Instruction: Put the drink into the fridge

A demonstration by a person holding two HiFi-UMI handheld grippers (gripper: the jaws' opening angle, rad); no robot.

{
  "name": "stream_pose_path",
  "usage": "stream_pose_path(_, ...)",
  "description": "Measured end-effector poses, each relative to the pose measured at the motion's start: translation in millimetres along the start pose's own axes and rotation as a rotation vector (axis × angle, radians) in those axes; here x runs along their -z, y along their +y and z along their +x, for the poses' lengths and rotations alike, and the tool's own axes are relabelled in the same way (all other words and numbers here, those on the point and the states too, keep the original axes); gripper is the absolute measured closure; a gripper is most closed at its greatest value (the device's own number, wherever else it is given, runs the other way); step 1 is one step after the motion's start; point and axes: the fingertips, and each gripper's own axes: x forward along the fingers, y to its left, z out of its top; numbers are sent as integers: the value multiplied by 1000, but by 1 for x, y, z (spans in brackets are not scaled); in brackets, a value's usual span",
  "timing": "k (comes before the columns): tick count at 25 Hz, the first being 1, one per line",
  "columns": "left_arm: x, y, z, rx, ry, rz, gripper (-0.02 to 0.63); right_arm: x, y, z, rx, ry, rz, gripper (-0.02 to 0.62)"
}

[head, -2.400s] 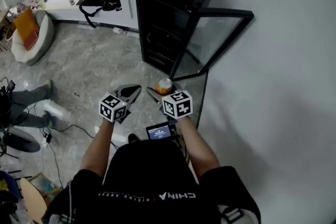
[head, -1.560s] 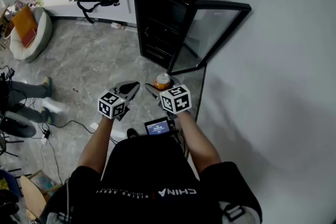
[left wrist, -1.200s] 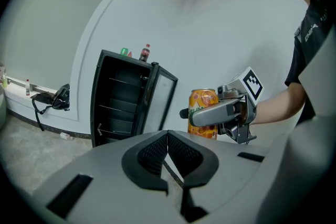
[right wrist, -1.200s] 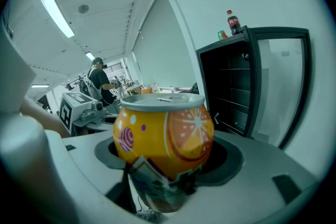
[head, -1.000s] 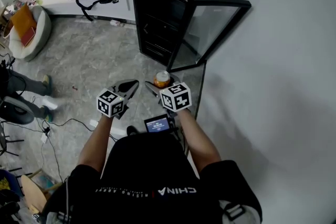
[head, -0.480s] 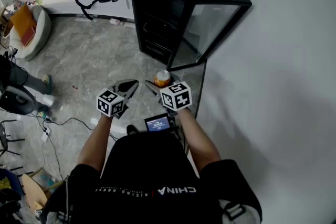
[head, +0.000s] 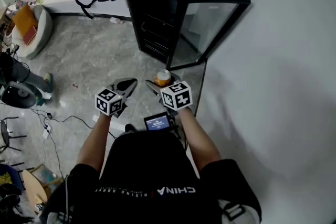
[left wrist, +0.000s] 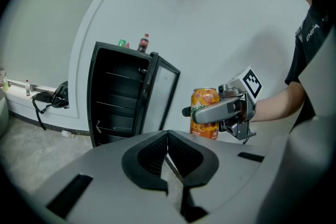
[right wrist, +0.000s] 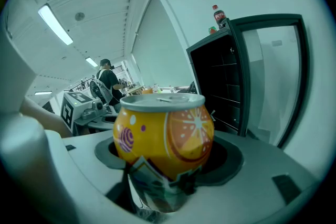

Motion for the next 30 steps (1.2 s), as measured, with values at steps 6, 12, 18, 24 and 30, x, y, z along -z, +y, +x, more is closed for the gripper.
stream_pose_path(6, 4, 6, 2, -52, 13, -26, 595, 10, -24, 1, -23, 25, 25, 247)
stream_pose_path(12, 17, 32, -1, -78, 38, -63, 595, 10, -30, 19, -20, 37, 49, 247)
stream_pose_path(18, 6, 64, 11, -22, 25, -51, 595, -5, -33, 48, 13, 29, 57, 247)
stream_pose_path(24, -16, 111, 21, 59, 24, -36, 595, -33, -36, 81, 70, 32, 60, 247)
stream_pose_path(30, -35, 156, 19, 139, 14, -27, 594, -64, -34, 117, 116, 8, 45, 247)
